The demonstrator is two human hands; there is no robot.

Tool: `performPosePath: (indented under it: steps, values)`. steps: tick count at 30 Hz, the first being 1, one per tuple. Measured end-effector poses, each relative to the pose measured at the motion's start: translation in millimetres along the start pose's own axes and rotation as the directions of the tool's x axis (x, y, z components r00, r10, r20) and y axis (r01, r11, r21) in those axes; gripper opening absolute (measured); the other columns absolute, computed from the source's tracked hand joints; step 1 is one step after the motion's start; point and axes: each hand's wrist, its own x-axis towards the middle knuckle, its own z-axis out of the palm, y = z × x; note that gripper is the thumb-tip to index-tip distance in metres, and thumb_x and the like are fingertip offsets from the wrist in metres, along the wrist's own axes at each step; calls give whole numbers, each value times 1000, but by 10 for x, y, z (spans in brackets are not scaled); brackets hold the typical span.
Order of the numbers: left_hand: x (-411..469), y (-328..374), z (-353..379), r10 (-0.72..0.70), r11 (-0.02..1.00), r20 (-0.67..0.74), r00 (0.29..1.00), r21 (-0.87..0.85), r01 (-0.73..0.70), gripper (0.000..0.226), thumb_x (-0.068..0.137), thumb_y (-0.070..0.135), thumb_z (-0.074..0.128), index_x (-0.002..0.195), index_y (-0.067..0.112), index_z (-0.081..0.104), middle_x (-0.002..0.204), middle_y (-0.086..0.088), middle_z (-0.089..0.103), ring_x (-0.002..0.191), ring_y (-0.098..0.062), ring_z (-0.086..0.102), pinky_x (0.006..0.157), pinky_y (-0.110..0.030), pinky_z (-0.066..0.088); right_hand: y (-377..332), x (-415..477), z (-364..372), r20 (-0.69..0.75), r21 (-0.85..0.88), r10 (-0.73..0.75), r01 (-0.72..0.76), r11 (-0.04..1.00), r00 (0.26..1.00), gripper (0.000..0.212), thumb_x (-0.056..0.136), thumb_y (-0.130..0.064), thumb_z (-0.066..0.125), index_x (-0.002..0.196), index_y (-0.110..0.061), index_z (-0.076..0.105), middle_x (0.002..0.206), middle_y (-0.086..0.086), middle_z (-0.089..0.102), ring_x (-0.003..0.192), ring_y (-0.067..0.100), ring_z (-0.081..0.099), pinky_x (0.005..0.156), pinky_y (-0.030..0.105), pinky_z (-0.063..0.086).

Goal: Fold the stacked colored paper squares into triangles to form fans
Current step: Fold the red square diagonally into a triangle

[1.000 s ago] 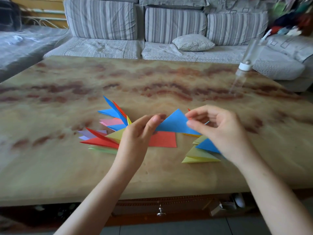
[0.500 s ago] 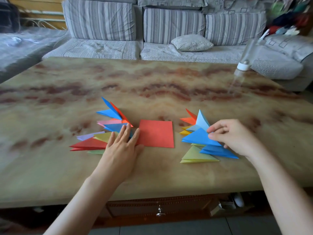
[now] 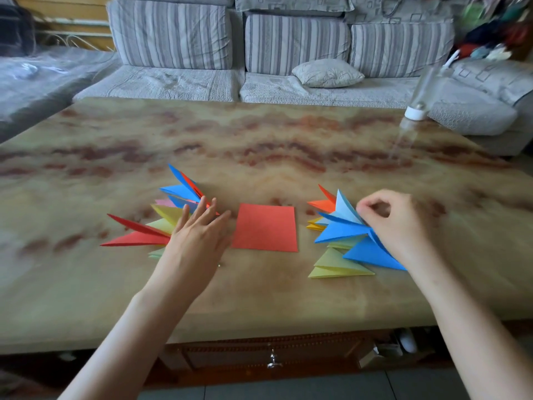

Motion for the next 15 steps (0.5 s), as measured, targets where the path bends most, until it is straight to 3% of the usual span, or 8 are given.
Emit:
performPosePath:
  steps: [3, 5, 8, 10, 12, 15]
  values:
    - [36, 148, -38, 103, 994, -24, 994, -46, -104, 48, 85, 33, 38, 109, 5, 68, 117, -17, 66, 118, -42, 55, 100, -53, 38, -179, -53, -60, -184, 28, -169, 177, 984, 968, 8, 87, -16, 62, 82, -17, 69, 74, 0, 66, 68, 19, 57, 66, 34, 47]
    - [48, 232, 1, 158, 985, -3, 987, -64, -158, 51, 83, 39, 43, 114, 5, 67, 119, -15, 66, 116, -40, 57, 98, -56, 34, -260, -86, -44, -202, 94, -254, 277, 956, 946, 8, 88, -14, 62, 84, -15, 69, 75, 0, 66, 64, 10, 51, 64, 30, 44]
    - [35, 295, 81, 169, 982, 52, 984, -93, -163, 56, 78, 41, 57, 120, 6, 64, 124, -16, 63, 120, -39, 54, 101, -50, 29, -321, -144, 54, -149, 173, -335, 358, 917, 930, 9, 88, -13, 61, 84, -15, 69, 75, -2, 64, 65, 8, 49, 63, 22, 41]
    - [21, 345, 67, 142, 983, 43, 989, -123, -136, 56, 73, 37, 62, 119, 5, 65, 120, -15, 65, 116, -36, 58, 101, -40, 36, -362, -187, 133, -107, 183, -379, 393, 901, 919, 10, 89, -14, 60, 85, -16, 69, 77, -4, 63, 68, 8, 50, 66, 20, 40]
    - [28, 379, 20, 103, 986, 18, 995, -135, -99, 49, 74, 35, 67, 115, 8, 68, 114, -13, 68, 109, -30, 64, 94, -27, 44, -405, -231, 213, -47, 176, -434, 436, 883, 899, 12, 88, -16, 57, 85, -16, 68, 78, -4, 63, 73, 8, 51, 71, 18, 40]
    - [28, 386, -18, 72, 977, -6, 997, -200, -72, 35, 78, 28, 65, 108, 13, 72, 109, -10, 71, 101, -26, 68, 80, -28, 47, -453, -295, 315, 61, 160, -520, 505, 848, 852, 12, 87, -18, 57, 88, -15, 68, 85, -5, 66, 83, 9, 58, 86, 19, 40]
